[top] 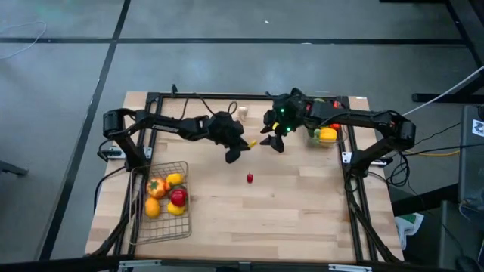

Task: Sort produce into baskets
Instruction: Put the yellow corn into the transparent bin, then put the red chili pepper into the transparent bin

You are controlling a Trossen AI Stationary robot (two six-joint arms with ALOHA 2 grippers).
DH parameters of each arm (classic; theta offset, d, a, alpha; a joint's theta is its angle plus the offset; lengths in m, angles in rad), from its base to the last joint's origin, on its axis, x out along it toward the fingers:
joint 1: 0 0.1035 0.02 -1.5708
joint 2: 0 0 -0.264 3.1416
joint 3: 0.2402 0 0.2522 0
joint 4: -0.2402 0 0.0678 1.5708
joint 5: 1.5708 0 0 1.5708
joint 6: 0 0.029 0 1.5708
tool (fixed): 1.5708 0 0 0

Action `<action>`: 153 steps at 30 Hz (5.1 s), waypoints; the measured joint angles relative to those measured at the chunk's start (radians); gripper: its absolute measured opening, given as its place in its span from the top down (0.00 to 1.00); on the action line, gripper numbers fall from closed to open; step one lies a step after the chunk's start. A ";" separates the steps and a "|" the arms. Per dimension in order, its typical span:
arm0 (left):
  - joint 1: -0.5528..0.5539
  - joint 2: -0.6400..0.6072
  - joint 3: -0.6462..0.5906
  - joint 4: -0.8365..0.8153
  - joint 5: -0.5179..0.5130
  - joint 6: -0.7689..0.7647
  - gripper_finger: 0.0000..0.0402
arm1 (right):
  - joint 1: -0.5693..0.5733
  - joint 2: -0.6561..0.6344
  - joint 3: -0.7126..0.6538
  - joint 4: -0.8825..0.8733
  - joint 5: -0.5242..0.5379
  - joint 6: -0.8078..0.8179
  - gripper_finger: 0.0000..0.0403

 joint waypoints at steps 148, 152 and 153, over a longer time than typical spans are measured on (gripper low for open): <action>-0.198 -0.001 0.001 0.151 -0.044 0.070 0.53 | -0.266 -0.012 0.169 -1.012 0.581 -0.019 0.41; -0.197 -0.001 0.001 0.153 -0.044 0.106 0.53 | -0.265 -0.011 0.169 -1.002 0.443 -0.019 0.41; -0.196 -0.001 0.001 0.153 -0.044 0.110 0.53 | -0.265 -0.011 0.169 -0.988 0.405 -0.019 0.41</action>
